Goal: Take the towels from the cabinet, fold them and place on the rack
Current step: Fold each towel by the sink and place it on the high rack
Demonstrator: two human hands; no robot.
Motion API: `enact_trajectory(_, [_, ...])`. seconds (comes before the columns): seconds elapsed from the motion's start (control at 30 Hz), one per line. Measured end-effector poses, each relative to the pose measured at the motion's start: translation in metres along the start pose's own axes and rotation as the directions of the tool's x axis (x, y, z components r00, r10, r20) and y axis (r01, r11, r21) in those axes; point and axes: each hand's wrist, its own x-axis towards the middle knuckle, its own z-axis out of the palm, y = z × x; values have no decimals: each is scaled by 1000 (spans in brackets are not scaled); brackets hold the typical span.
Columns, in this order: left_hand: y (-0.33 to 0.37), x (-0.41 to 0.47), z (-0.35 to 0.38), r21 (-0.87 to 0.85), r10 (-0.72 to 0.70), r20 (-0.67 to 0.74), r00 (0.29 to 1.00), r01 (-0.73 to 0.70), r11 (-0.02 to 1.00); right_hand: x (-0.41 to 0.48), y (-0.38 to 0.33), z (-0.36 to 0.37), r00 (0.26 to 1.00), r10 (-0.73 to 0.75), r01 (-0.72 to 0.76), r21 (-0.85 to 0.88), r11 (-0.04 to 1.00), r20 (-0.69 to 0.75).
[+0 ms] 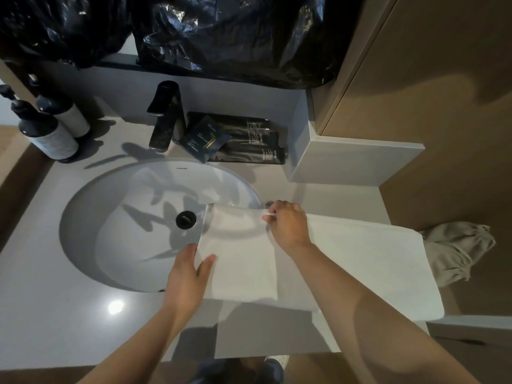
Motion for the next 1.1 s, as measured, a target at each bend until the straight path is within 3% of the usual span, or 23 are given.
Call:
enact_trajectory(0.17, [10,5,-4,131,-52,47,998,46,990,-8,-2,9,988,3,-9,-38,999,-155])
enact_trajectory(0.37, [24,-3,-7,309,37,0,999,-36,950,-52,24,-20,974,-103,131,134,982,-200])
enact_trajectory(0.53, [64,-8,10,362,349,58,935,-346,866,-107,83,-47,959,96,-45,188,981,-268])
enact_trajectory(0.77, [139,-29,76,223,558,325,764,-635,740,-177,176,-76,846,441,-373,259,891,-299])
enact_trajectory(0.9, [159,-46,119,203,566,454,688,-698,687,-207,220,-80,773,590,-490,374,788,-231])
enact_trajectory(1.03, [166,-64,156,186,554,525,646,-722,666,-208,247,-86,707,707,-581,591,560,25])
enact_trajectory(1.1, [167,-72,170,182,559,548,622,-741,646,-203,256,-87,704,705,-595,616,516,89])
